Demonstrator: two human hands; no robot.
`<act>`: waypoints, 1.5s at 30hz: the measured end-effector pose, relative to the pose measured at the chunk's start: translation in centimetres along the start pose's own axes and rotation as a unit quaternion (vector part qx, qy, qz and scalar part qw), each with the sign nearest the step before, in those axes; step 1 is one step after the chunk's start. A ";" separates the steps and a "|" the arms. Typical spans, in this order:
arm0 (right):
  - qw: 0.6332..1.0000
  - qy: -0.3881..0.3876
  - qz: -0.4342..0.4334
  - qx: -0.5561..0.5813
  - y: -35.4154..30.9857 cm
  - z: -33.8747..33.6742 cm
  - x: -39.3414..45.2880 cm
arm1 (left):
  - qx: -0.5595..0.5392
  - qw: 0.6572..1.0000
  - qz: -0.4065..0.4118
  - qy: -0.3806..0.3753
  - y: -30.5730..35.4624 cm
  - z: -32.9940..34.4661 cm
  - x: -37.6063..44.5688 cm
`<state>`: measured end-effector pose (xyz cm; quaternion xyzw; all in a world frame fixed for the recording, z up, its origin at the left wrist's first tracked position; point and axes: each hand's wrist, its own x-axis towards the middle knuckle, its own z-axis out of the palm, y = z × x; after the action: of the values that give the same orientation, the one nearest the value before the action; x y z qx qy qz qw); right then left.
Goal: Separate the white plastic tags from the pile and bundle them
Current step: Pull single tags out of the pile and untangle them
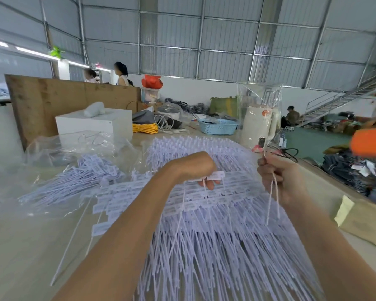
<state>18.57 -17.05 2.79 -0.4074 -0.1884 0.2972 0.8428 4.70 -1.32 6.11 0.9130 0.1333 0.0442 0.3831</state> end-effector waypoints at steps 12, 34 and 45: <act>0.958 -0.085 0.005 -0.273 5.5 3.4 -1.0 | 0.072 0.997 0.001 0.018 -0.9 0.0 0.2; 0.902 -0.127 -0.117 -0.396 5.4 2.6 -1.0 | 0.075 0.997 -0.029 0.014 -1.2 0.0 -0.2; 0.801 -0.059 -0.269 -0.532 5.5 3.1 -1.0 | -0.065 0.995 -0.073 0.020 -1.1 -0.2 0.2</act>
<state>14.20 -13.24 0.21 -0.7066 -0.4683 -0.0650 0.5266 4.61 -0.37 5.46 0.8729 0.2042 0.0426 0.4411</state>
